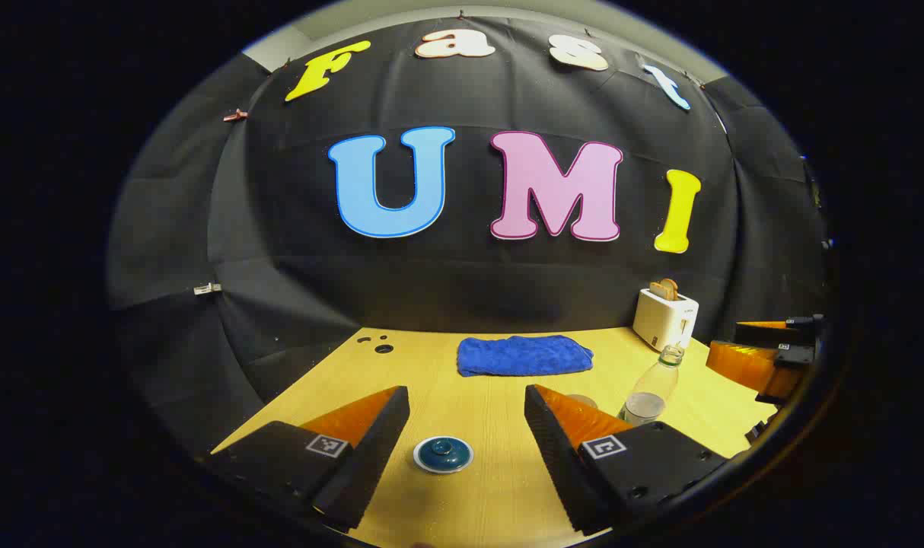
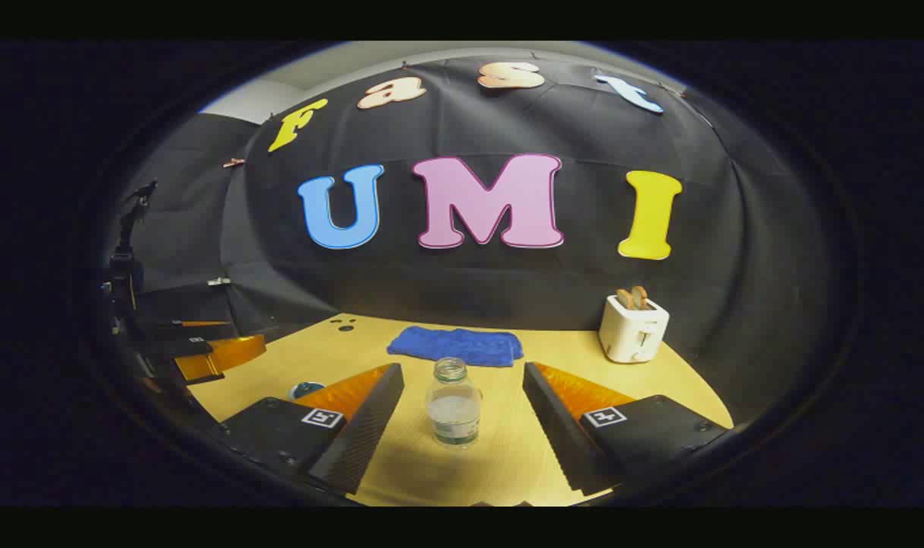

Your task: Open the teacup lid with one hand, grasp the water bottle and pour water into the teacup with the other hand; after pouring, place the water bottle on the coaster and then close the teacup lid.

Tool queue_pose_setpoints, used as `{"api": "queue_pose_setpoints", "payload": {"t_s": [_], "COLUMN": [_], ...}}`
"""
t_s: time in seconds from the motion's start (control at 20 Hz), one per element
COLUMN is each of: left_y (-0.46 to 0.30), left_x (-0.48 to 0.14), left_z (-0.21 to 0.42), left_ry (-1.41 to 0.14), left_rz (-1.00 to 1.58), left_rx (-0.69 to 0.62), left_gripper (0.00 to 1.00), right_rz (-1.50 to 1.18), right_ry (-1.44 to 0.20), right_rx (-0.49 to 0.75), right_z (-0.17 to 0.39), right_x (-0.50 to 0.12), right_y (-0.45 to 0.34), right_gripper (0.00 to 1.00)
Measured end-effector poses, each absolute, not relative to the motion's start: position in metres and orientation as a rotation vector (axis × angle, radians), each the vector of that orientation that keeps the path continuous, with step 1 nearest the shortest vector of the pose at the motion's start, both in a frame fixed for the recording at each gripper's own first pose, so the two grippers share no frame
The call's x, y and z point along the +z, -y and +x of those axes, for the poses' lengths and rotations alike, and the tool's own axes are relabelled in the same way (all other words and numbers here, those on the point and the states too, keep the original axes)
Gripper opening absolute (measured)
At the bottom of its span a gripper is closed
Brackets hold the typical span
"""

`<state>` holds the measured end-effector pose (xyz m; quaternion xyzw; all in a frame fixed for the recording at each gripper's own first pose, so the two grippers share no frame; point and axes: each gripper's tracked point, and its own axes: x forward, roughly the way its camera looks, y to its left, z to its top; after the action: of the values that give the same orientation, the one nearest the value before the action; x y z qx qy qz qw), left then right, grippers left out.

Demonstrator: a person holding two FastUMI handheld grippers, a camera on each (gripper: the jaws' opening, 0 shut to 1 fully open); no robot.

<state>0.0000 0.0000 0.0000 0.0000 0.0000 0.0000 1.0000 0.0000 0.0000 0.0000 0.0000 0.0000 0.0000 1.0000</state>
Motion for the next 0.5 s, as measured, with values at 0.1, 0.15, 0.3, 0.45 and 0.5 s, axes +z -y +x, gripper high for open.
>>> {"api": "queue_pose_setpoints", "payload": {"t_s": [0.1,0.15,0.3,0.45,0.5], "left_y": [-0.006,-0.008,-0.014,-0.014,-0.015], "left_x": [-0.004,-0.006,-0.015,-0.025,-0.03], "left_z": [0.0,0.002,0.003,0.006,0.007], "left_ry": [-0.003,-0.008,-0.021,-0.042,-0.047], "left_rz": [0.01,0.009,-0.012,-0.021,-0.015], "left_rx": [0.014,0.02,0.029,0.029,0.026], "left_gripper": [0.95,0.95,0.96,0.95,0.95], "right_rz": [0.0,-0.001,-0.013,-0.008,-0.008], "right_ry": [-0.013,-0.015,-0.026,-0.045,-0.049], "right_rx": [0.011,0.017,0.025,0.024,0.023], "right_z": [0.003,0.003,0.005,0.006,0.007], "right_x": [-0.004,-0.004,-0.009,-0.016,-0.018], "right_y": [-0.003,-0.005,-0.007,-0.01,-0.01], "right_gripper": [0.98,0.98,0.98,0.98,0.98]}}
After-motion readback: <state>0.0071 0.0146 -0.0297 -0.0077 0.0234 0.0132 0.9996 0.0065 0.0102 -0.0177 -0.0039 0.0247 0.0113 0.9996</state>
